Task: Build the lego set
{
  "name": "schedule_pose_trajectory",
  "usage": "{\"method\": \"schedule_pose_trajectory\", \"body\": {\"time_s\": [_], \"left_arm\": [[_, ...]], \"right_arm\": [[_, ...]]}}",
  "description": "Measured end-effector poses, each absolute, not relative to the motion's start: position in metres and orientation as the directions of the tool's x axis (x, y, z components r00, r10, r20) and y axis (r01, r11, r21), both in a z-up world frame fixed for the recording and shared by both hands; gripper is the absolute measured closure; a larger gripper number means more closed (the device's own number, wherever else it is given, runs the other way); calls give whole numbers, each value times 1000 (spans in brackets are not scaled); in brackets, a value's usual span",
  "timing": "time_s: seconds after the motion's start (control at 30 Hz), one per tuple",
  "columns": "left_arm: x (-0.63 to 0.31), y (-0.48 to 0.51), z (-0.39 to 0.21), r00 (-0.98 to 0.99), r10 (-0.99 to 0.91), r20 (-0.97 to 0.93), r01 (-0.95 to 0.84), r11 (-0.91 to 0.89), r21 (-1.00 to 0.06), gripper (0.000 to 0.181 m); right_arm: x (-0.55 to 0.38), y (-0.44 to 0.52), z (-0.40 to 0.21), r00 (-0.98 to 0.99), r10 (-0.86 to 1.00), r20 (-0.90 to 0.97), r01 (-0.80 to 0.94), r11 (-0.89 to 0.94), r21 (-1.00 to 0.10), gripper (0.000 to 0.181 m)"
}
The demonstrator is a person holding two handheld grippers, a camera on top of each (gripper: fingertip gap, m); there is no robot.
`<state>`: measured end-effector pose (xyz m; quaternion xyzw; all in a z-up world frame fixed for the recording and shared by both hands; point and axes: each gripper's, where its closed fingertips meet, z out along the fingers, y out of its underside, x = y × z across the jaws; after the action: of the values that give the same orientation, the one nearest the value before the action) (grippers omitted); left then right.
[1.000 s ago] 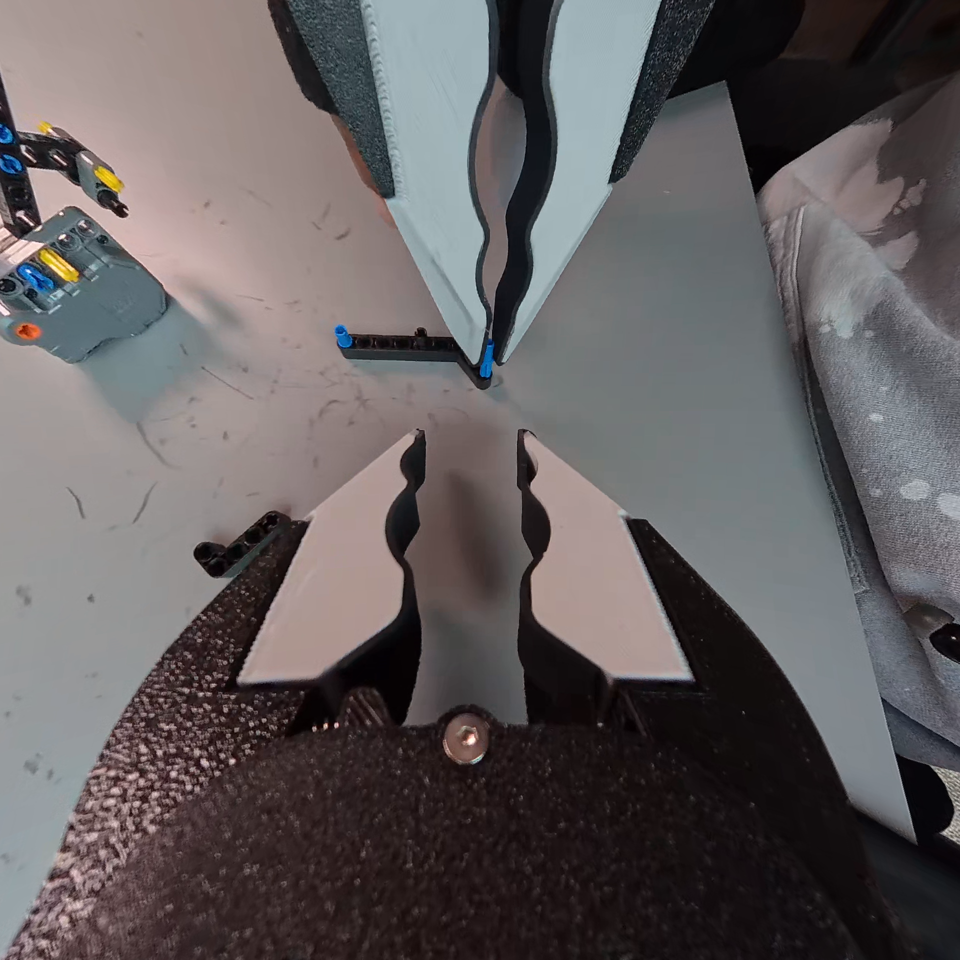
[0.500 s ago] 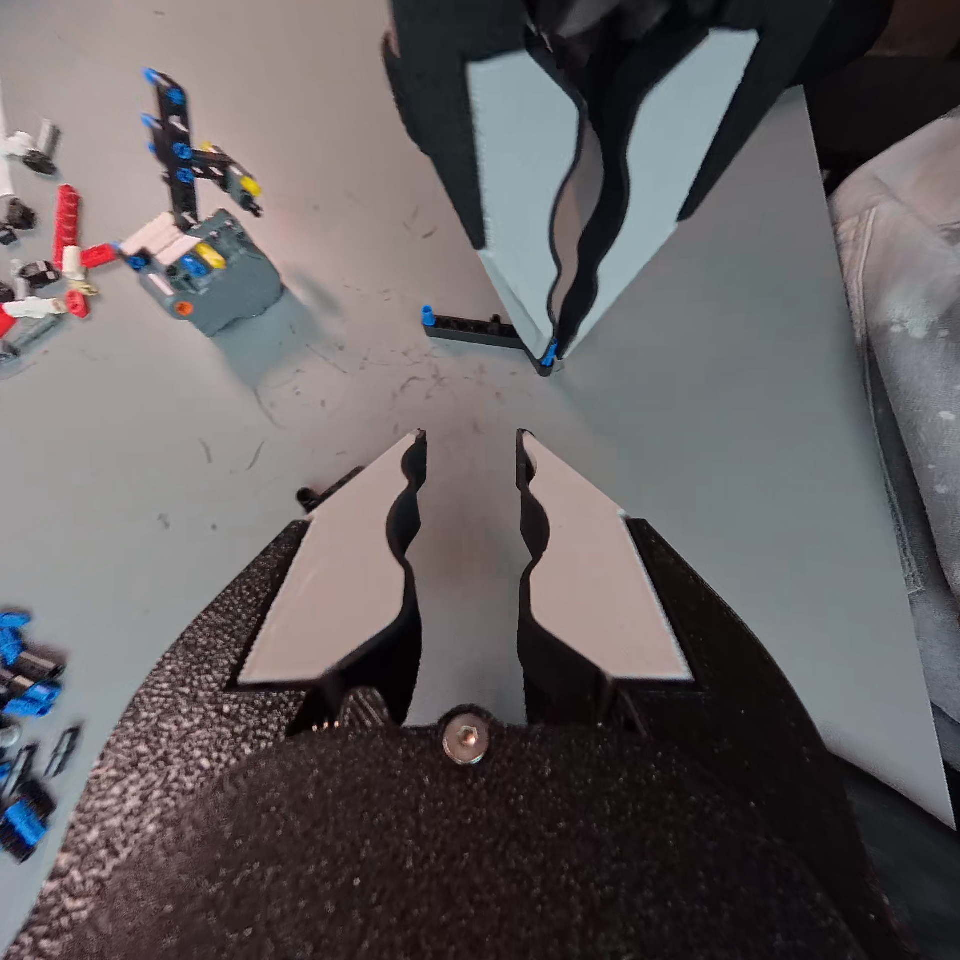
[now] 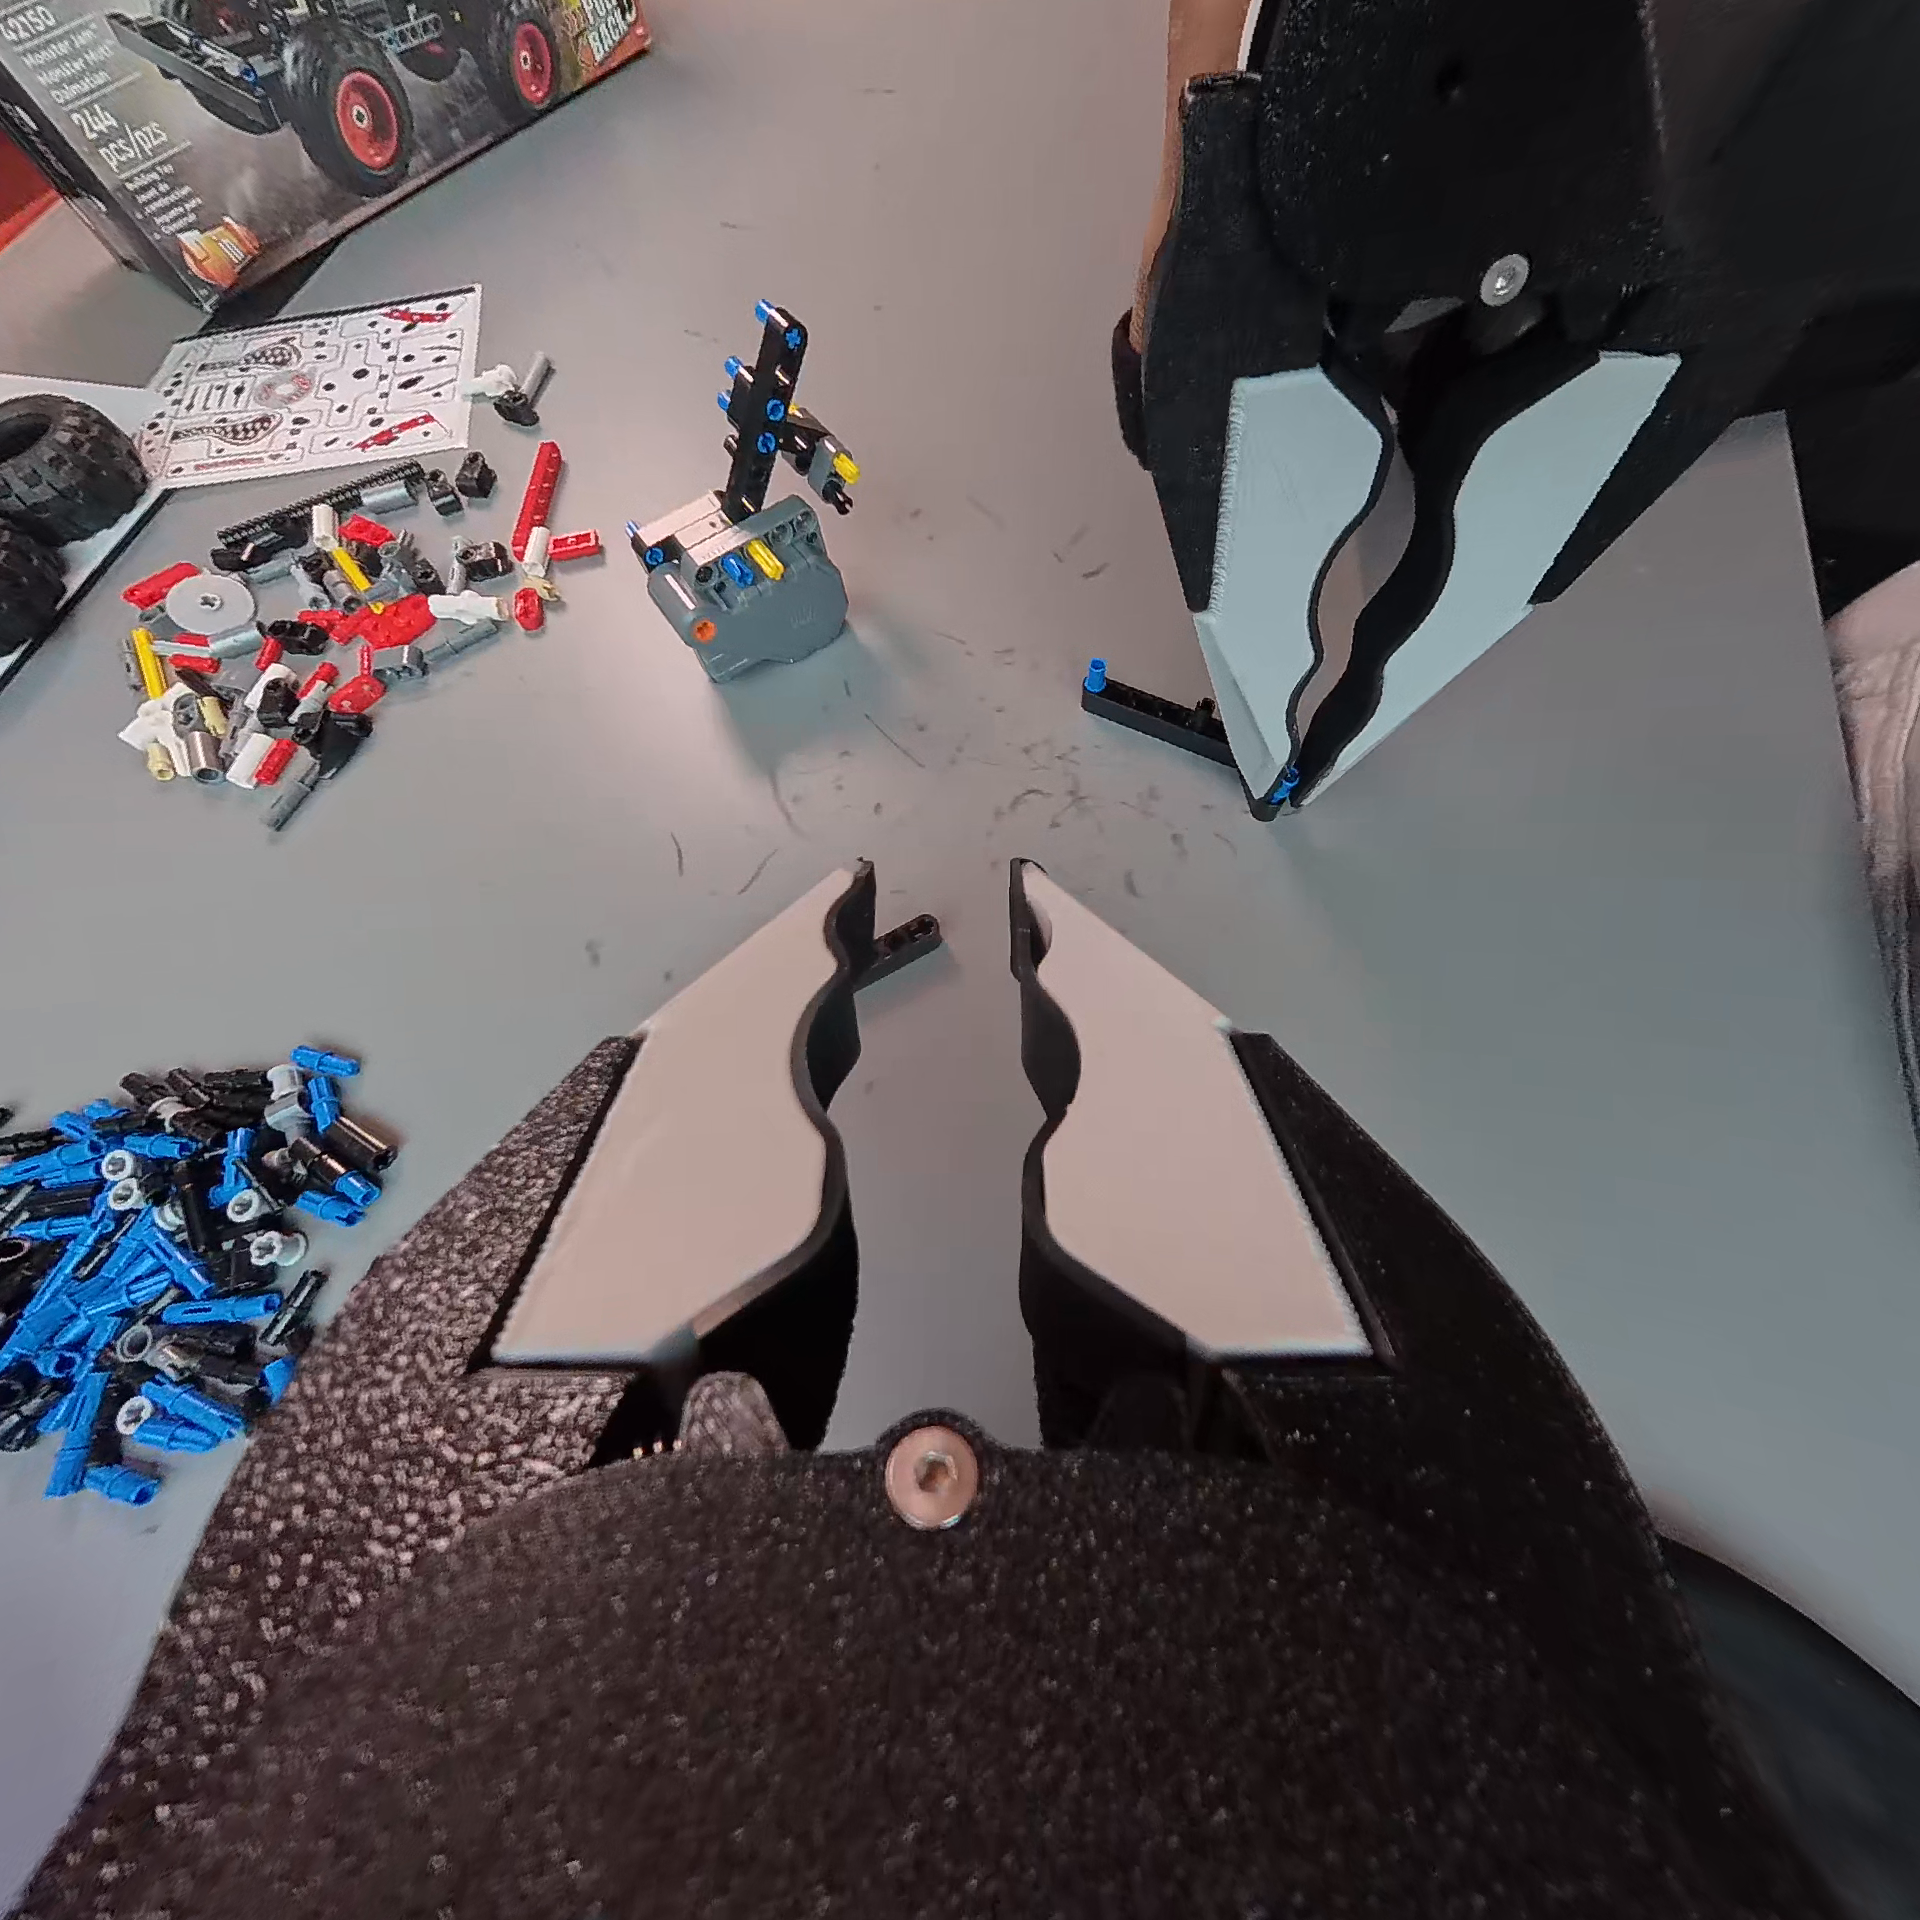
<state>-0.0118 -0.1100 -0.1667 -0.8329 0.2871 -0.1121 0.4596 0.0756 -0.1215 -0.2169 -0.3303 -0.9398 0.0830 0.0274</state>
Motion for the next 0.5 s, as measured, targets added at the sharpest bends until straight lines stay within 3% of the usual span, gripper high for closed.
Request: {"method": "schedule_pose_trajectory", "body": {"time_s": [0.3,0.5], "left_arm": [[18,-116,-185,746,-665,-38,-419,-425,-802,153],[27,-118,-198,726,-688,-17,-438,-443,-782,153]], "right_arm": [[76,-122,-215,-724,688,-47,638,642,-425,174],[75,-120,-207,-732,680,51,563,645,-517,159]]}}
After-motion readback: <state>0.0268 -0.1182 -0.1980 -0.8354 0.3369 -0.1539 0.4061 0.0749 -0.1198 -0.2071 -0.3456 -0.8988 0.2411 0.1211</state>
